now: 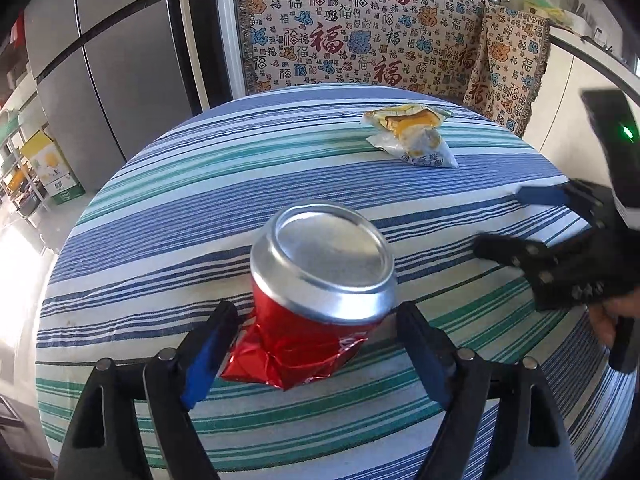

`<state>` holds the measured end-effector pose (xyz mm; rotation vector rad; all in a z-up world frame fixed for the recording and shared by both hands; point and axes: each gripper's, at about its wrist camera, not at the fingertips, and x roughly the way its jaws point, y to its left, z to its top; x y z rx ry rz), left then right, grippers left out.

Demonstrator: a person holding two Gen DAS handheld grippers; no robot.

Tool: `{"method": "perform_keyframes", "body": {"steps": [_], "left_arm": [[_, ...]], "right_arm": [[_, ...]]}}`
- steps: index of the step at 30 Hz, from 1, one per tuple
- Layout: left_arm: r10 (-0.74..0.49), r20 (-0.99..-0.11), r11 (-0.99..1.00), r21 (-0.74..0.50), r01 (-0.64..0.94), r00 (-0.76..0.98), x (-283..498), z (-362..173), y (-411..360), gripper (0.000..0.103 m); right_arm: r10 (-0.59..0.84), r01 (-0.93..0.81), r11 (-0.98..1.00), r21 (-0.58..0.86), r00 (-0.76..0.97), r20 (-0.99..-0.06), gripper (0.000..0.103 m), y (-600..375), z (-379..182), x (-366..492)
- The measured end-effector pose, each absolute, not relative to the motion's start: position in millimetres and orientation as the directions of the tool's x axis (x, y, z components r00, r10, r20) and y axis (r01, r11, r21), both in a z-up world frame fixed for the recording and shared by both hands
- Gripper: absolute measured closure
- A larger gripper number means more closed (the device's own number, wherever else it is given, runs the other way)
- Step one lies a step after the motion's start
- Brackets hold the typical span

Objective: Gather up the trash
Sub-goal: 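Grasp the yellow-green snack bag with right gripper and lift it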

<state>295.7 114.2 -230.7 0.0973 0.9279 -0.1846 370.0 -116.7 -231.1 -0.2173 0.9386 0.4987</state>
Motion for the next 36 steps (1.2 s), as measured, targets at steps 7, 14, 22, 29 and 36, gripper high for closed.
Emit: {"method": "perform_keyframes", "body": {"steps": [7, 14, 22, 29, 36], "left_arm": [[-0.12, -0.806, 0.978, 0.004, 0.208, 0.58, 297.5, -231.5, 107.8, 0.013], [-0.122, -0.807, 0.978, 0.002, 0.21, 0.578, 294.7, -232.7, 110.0, 0.012], [-0.131, -0.807, 0.977, -0.005, 0.215, 0.576, 289.6, -231.9, 109.7, 0.012], [-0.207, -0.804, 0.953, -0.037, 0.301, 0.557, 275.3, -221.3, 119.3, 0.012], [-0.2, -0.766, 0.95, 0.001, 0.312, 0.611, 284.0, -214.7, 117.9, 0.012]], "right_arm": [[0.328, -0.479, 0.877, 0.037, 0.54, -0.775, 0.045, -79.2, -224.8, 421.8], [0.319, -0.466, 0.884, 0.034, 0.548, -0.774, 0.051, -97.1, -223.8, 374.8], [0.291, -0.431, 0.902, 0.032, 0.551, -0.782, 0.051, -139.7, -222.2, 262.2], [0.314, -0.444, 0.894, 0.061, 0.524, -0.792, 0.029, -153.0, -218.5, 227.5], [0.333, -0.451, 0.891, 0.062, 0.552, -0.764, 0.023, -152.1, -200.1, 229.0]]}}
